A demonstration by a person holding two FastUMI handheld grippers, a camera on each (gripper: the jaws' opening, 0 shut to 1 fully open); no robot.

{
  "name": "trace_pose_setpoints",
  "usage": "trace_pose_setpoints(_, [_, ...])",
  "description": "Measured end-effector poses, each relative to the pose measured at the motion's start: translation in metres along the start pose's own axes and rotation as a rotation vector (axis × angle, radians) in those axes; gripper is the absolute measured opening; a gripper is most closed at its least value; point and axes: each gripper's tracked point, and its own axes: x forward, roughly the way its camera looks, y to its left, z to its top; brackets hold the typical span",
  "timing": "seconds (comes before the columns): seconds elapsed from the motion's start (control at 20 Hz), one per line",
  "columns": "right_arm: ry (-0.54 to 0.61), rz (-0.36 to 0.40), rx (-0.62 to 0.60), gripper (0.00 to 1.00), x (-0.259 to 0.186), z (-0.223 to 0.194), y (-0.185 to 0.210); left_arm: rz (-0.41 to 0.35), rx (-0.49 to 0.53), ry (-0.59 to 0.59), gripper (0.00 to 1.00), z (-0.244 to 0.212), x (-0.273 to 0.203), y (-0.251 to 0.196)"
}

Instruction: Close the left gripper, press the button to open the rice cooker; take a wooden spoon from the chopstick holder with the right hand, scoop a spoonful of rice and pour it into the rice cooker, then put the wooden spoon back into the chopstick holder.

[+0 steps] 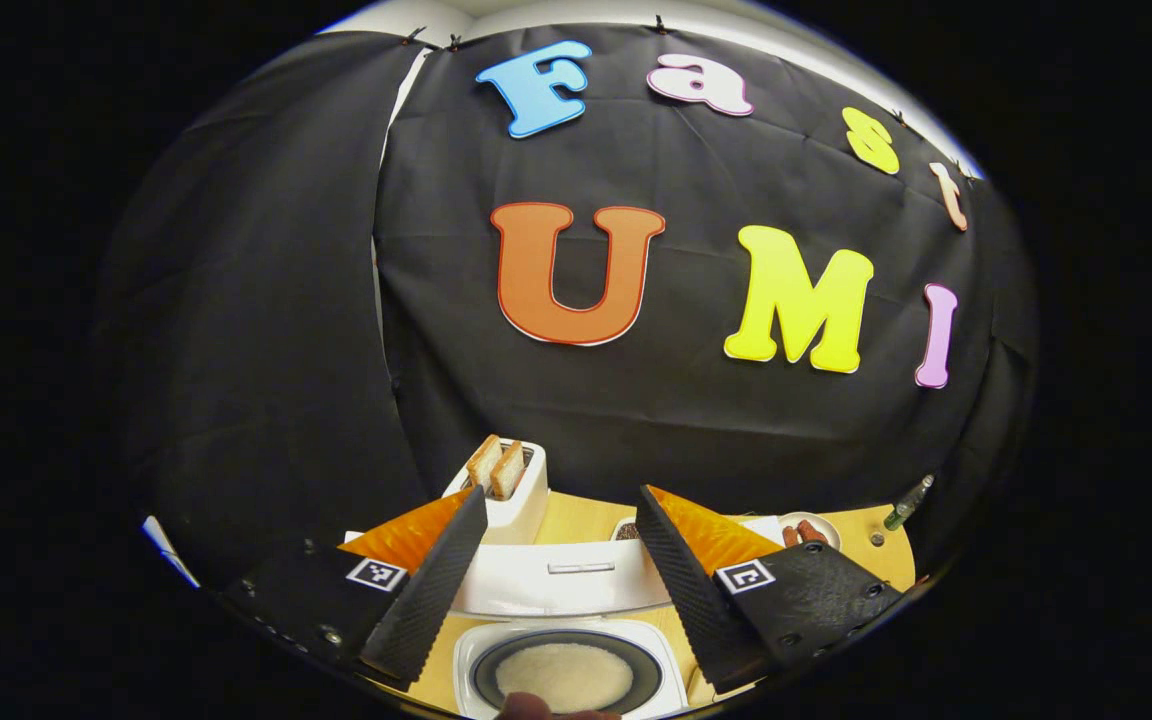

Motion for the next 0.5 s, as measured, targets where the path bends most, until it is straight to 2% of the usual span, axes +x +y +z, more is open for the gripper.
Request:
trace_pose_setpoints(0.25, [0.003,0.116,-0.051,1.0,0.012,0.006,0.036,-0.008,0.005,0.071,0.98,-0.033,-0.042,-0.005])
trace_pose_setpoints(0.5, [0.042,0.235,-0.061,1.0,0.022,-0.005,0.078,-0.048,-0.061,0.208,0.96,-0.101,-0.088,-0.017])
